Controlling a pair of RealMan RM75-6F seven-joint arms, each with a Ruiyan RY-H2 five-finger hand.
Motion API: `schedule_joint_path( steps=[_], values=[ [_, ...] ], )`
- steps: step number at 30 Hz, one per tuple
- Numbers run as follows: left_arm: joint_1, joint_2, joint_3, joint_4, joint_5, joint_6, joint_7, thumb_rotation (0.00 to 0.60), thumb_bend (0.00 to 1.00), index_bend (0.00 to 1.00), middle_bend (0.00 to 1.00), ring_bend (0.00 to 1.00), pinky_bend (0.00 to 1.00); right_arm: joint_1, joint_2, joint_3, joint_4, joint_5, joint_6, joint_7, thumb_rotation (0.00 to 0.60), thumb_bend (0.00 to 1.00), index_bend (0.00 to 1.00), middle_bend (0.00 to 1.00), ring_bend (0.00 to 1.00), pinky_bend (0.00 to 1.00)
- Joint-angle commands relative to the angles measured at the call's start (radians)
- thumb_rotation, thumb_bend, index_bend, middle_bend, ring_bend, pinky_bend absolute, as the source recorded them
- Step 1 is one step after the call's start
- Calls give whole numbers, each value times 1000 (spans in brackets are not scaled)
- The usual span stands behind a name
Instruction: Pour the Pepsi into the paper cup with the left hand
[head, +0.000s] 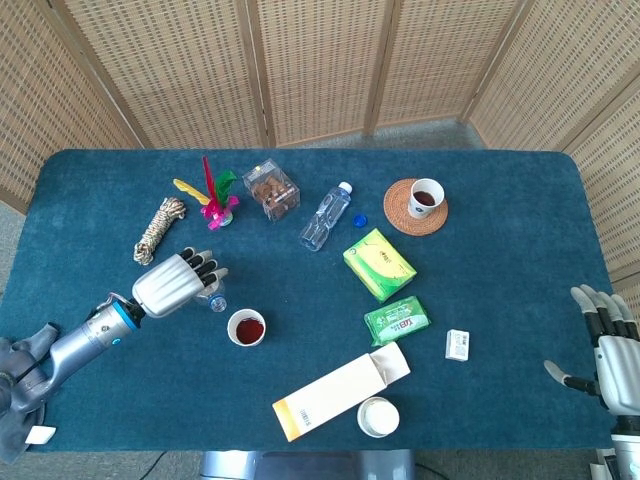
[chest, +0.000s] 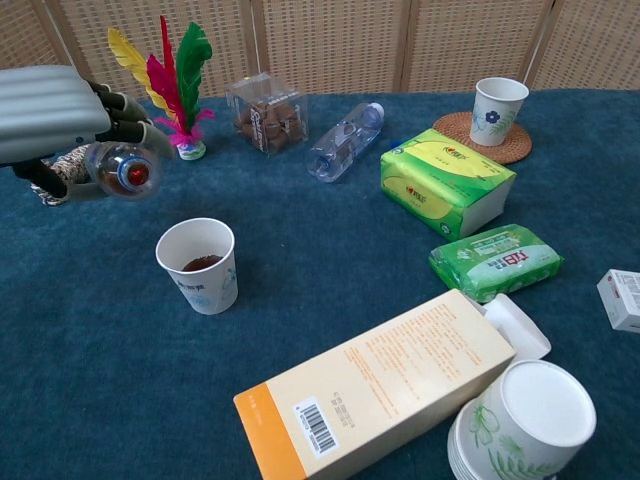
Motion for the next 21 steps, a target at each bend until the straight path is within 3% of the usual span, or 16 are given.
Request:
schedule_joint_path(
  steps=[1,21],
  values=[
    [-13,10,8,-22,10,-21,40,600,430,403,381,266,391,0,1,0,-1,-1,1,2,600,93,0,0,0,0],
    [-74,43,-21,-139,25,-98,297,600,433,407,383,266,393,-8,19,2,-2,-8,11,45,600,92,0,0,0,0]
  ],
)
